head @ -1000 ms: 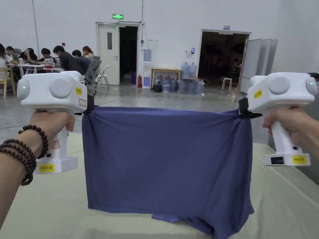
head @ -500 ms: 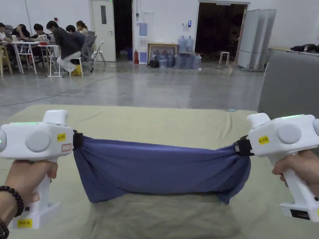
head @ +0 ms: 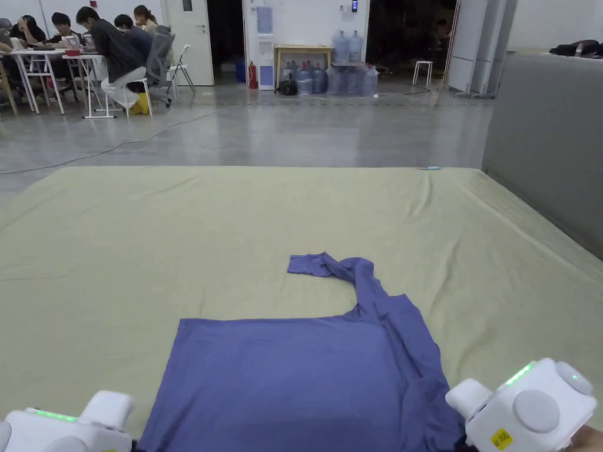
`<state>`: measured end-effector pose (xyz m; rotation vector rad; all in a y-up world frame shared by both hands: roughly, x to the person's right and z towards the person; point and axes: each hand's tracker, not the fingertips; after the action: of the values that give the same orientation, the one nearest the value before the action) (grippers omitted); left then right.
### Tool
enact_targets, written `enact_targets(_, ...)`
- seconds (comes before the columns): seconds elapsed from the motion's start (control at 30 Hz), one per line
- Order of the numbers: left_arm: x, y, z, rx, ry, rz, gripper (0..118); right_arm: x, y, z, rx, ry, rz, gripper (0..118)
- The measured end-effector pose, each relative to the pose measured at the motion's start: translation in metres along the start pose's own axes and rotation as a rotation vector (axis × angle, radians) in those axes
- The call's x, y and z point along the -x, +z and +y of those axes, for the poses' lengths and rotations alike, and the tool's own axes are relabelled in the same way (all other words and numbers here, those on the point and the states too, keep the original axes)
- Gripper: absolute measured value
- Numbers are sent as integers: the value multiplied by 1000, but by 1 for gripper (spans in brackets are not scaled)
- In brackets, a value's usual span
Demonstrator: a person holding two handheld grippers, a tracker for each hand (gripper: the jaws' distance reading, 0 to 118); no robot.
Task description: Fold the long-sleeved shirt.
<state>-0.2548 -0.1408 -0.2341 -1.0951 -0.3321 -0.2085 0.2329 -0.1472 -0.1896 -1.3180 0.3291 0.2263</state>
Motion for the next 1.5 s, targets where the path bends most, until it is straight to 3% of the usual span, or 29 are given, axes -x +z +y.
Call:
enact_targets(0.17,3,-20,-13,25,0,-17,0,4,-20,-3,28,1,-24,1)
enact_targets(0.2,5,-20,-12,19,13,-21,0,2,-21,-2,21,-28,-20,11)
enact_targets(0.23,8,-19,-10,-1,27,-30,9,-1,-19,-4,3,-59,-24,29)
enact_targets(0.27,11,-15,-8,-43,50,-31,36,-1,-15,-4,-19,-74,-40,59)
enact_targets(0.3,14,-12,-7,-87,63,-31,88,-2,-8,-6,-49,-93,-68,94)
enact_targets(0.33,18,-7,-4,-106,71,-23,110,-3,-2,-6,-59,-102,-80,100)
enact_targets(0.37,20,-3,0,-99,70,-18,114,-4,7,-9,-82,-109,-95,100)
enact_targets(0.53,21,42,29,-226,105,-33,113,-22,63,0,-270,-266,-79,99)
enact_targets(0.57,17,48,34,-259,107,-24,109,-24,72,3,-327,-300,-76,93)
enact_targets(0.6,14,55,40,-312,108,-19,85,-26,79,6,-383,-317,-81,61)
enact_targets(0.63,12,60,47,-358,95,-22,42,-26,80,12,-406,-321,-96,18)
enact_targets(0.67,9,60,54,-378,76,-26,0,-26,78,17,-400,-331,-118,0)
enact_targets(0.87,-2,34,103,-376,98,-63,0,-39,54,79,-371,-281,-77,0)
enact_targets(1.13,10,-41,206,-370,107,-78,0,-105,9,313,-404,-181,-90,0)
enact_targets(1.17,12,-54,216,-364,112,-78,0,-115,-3,345,-408,-182,-92,8)
enact_targets(1.23,16,-76,232,-352,124,-76,0,-132,-28,397,-413,-194,-82,69)
enact_targets(1.27,17,-85,236,-353,126,-78,0,-139,-45,422,-402,-209,-75,81)
enact_targets(1.5,28,-123,238,-324,167,-128,0,-167,-163,511,-239,-244,-175,79)
